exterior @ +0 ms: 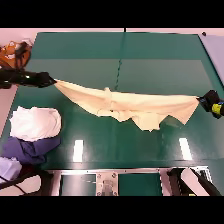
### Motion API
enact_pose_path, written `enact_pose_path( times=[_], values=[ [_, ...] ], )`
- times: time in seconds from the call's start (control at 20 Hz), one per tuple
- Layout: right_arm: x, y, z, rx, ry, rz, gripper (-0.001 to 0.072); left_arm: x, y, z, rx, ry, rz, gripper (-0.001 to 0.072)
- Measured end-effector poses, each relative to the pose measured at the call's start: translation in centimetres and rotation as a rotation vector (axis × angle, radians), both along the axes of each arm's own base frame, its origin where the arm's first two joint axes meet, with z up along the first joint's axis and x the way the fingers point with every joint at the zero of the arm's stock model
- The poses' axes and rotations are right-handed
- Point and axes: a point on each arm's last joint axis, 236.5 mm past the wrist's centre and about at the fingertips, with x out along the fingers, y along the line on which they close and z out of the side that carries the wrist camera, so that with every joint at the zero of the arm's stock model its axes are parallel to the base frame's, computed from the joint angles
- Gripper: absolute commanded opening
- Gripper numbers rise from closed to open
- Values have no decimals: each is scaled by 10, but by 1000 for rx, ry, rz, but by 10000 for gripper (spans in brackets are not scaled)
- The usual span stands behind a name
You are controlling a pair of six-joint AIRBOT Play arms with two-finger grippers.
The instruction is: Fold the shirts.
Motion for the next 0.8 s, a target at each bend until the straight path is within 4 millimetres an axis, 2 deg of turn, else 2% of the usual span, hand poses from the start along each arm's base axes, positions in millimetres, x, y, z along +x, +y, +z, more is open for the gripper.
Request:
enact_pose_path(
  times=[0.15, 0.25, 0.4, 0.6, 0.7, 0.8],
  values=[
    [3, 1, -16, 16, 28, 4, 12, 12, -31, -18, -3, -7, -33, 18],
    [5, -2, -20, 11, 31, -3, 12, 22, -44, -27, 2, -22, -32, 18],
    [9, -8, -22, -15, 23, -14, 12, 37, -49, -35, 14, -52, -4, 18],
    [12, -17, -21, -41, 10, -36, 12, 50, -45, -37, 22, -84, 36, 18],
    [13, -17, -21, -40, 7, -37, 11, 53, -46, -34, 15, -94, 46, 18],
    [16, -10, -14, -7, -12, -21, 11, 58, -48, -21, 6, -116, 39, 18]
  ],
)
